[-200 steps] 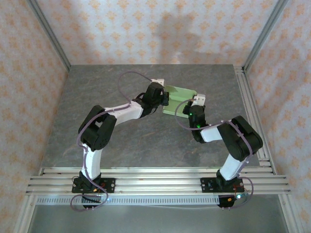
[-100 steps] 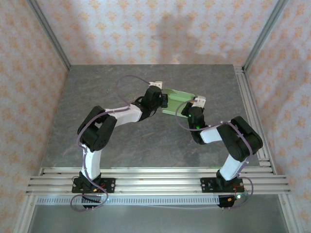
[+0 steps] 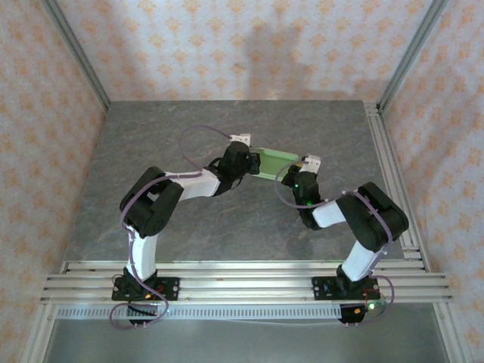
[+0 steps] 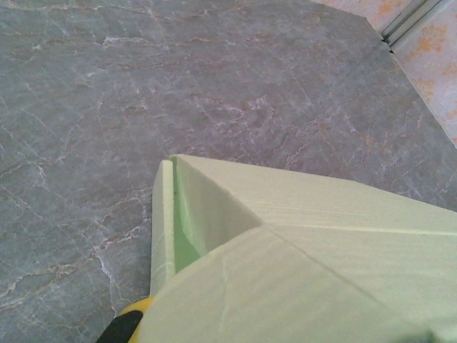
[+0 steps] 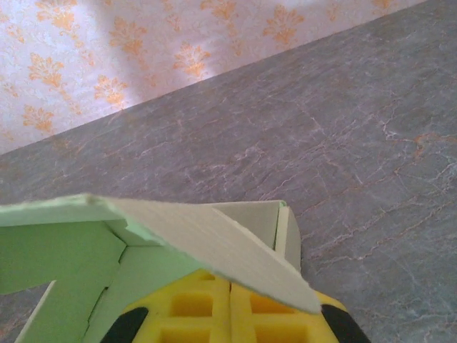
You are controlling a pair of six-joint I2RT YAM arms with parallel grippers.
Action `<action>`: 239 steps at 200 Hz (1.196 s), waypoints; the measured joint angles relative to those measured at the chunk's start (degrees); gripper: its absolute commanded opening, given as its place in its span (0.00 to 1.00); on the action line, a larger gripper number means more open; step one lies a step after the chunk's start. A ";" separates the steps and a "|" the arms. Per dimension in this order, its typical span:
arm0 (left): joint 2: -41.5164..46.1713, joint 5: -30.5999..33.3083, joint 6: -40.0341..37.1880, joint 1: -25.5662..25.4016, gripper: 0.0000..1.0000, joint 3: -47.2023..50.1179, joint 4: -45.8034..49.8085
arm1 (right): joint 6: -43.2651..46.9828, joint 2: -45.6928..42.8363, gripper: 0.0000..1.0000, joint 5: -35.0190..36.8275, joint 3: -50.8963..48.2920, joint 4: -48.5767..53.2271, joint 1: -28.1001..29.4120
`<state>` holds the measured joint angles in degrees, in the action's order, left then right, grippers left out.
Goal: Fold the paper box
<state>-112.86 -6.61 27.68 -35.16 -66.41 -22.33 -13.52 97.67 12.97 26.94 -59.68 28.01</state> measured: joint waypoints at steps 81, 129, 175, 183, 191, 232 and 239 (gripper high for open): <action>0.02 0.09 0.81 -0.11 0.00 0.59 -0.22 | -0.39 -1.01 0.13 -2.03 -0.81 0.55 0.09; 0.15 0.31 0.74 -0.11 0.00 0.59 0.55 | -0.22 -7.21 0.04 -2.93 2.29 11.37 0.07; 1.05 1.31 0.33 -0.61 0.00 0.59 1.55 | -2.56 -8.76 0.04 -5.09 4.61 18.67 -1.16; 1.07 1.33 0.31 -0.79 0.00 0.59 1.60 | -3.26 -8.90 0.04 -5.79 4.76 19.56 -1.66; 1.07 1.36 0.15 -0.96 0.00 0.59 1.66 | -3.96 -9.01 0.04 -6.67 4.87 20.46 -2.23; 1.07 2.05 -0.68 -1.57 0.00 0.59 1.75 | -5.11 -9.81 0.07 -8.79 5.03 23.52 -3.10; 1.07 2.25 -0.70 -1.57 0.00 0.59 1.75 | -4.85 -9.81 0.08 -8.96 5.03 23.67 -3.10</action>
<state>-111.79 -4.36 26.98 -36.73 -65.82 -20.58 -18.37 87.85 4.01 31.97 -36.01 24.91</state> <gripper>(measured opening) 0.052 0.062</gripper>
